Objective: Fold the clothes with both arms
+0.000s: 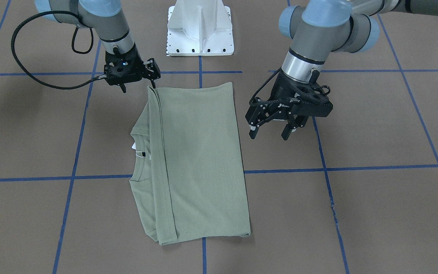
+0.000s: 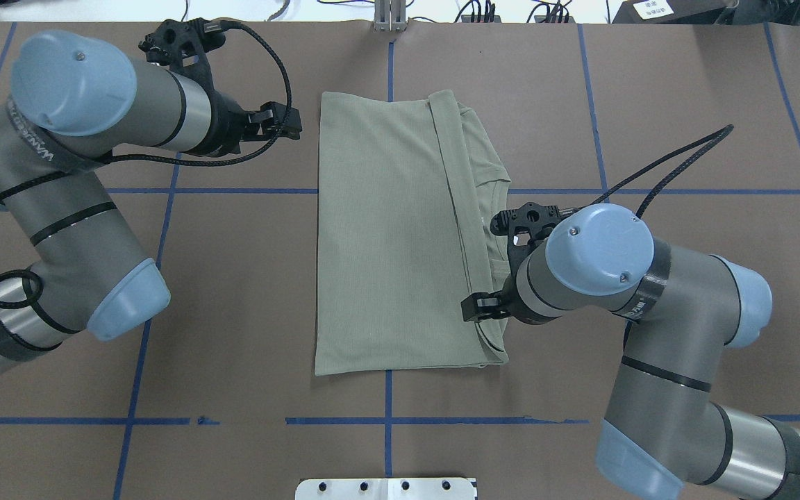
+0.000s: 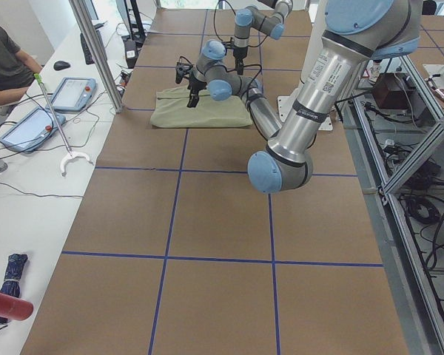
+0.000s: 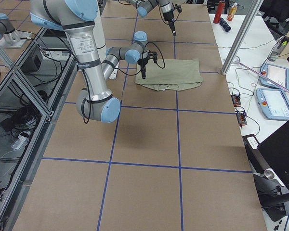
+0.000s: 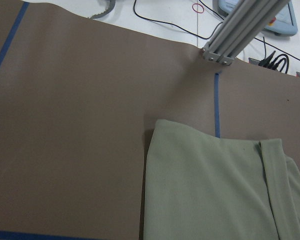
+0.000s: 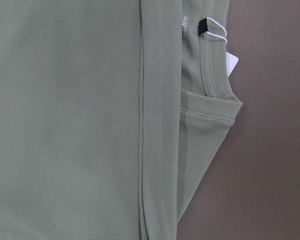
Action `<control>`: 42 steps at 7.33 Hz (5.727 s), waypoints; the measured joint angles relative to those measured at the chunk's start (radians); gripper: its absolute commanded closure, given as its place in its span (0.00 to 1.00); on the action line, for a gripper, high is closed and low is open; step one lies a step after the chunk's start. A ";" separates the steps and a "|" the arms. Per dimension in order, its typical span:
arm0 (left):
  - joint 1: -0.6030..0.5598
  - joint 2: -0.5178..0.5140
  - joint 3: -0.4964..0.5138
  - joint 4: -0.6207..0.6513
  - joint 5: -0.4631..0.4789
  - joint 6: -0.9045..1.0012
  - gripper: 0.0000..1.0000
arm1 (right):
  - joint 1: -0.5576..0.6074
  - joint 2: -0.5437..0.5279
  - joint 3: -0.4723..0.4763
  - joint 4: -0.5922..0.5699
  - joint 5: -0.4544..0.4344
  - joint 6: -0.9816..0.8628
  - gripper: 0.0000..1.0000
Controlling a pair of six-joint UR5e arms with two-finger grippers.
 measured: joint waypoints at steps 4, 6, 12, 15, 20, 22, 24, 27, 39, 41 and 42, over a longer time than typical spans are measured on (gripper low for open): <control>0.004 0.020 -0.008 0.001 -0.004 -0.006 0.00 | -0.046 0.007 -0.070 0.066 -0.045 0.001 0.00; 0.005 0.020 -0.008 0.001 -0.004 -0.007 0.00 | -0.095 0.030 -0.097 0.022 -0.149 -0.012 0.00; 0.010 0.034 -0.010 -0.005 -0.003 -0.022 0.00 | -0.101 0.067 -0.133 -0.082 -0.165 -0.088 0.02; 0.020 0.035 -0.006 -0.007 -0.002 -0.025 0.00 | -0.100 0.064 -0.157 -0.084 -0.152 -0.095 0.02; 0.026 0.033 -0.006 -0.010 -0.003 -0.031 0.00 | -0.083 0.052 -0.159 -0.108 -0.119 -0.139 0.02; 0.028 0.031 -0.007 -0.010 -0.003 -0.035 0.00 | -0.079 0.041 -0.157 -0.110 -0.118 -0.144 0.02; 0.031 0.025 -0.007 -0.010 -0.003 -0.040 0.00 | -0.074 0.031 -0.155 -0.110 -0.117 -0.145 0.02; 0.043 0.020 -0.006 -0.019 -0.003 -0.055 0.00 | -0.058 -0.019 -0.141 -0.103 -0.113 -0.145 0.02; 0.051 0.037 0.012 -0.073 -0.001 -0.055 0.00 | 0.065 0.169 -0.312 -0.098 -0.019 -0.253 0.02; 0.051 0.037 0.013 -0.073 -0.001 -0.056 0.00 | 0.066 0.166 -0.324 -0.098 -0.015 -0.260 0.02; 0.051 0.037 0.013 -0.073 -0.001 -0.058 0.00 | 0.066 0.164 -0.330 -0.097 -0.013 -0.261 0.02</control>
